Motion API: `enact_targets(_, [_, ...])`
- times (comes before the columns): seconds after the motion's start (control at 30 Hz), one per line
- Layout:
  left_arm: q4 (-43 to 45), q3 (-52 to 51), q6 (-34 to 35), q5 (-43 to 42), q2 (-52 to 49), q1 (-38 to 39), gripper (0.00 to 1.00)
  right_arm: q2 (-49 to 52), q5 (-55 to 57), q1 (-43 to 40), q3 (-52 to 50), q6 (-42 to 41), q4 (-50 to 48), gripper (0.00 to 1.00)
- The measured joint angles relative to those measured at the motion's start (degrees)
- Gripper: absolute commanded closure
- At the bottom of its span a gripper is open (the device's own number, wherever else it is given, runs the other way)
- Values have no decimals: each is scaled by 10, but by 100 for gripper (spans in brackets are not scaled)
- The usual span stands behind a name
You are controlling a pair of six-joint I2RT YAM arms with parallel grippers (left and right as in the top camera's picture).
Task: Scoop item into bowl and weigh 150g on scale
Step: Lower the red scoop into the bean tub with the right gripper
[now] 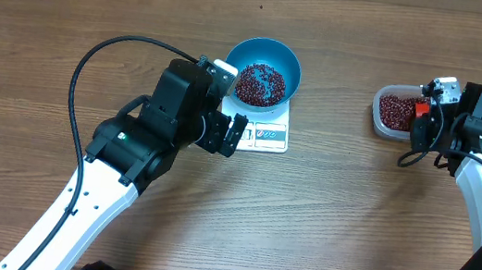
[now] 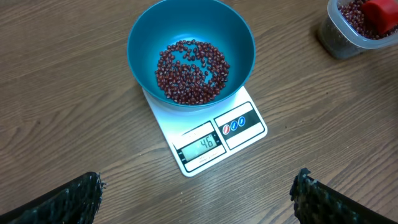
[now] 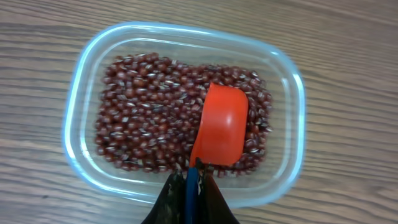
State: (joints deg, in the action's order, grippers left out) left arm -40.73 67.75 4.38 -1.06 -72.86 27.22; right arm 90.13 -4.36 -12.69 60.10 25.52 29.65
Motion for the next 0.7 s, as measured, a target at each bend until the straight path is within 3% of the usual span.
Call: enact_targets(0.7, [0, 0, 0, 0, 0, 0, 0, 6, -147, -45, 0, -71, 7, 96])
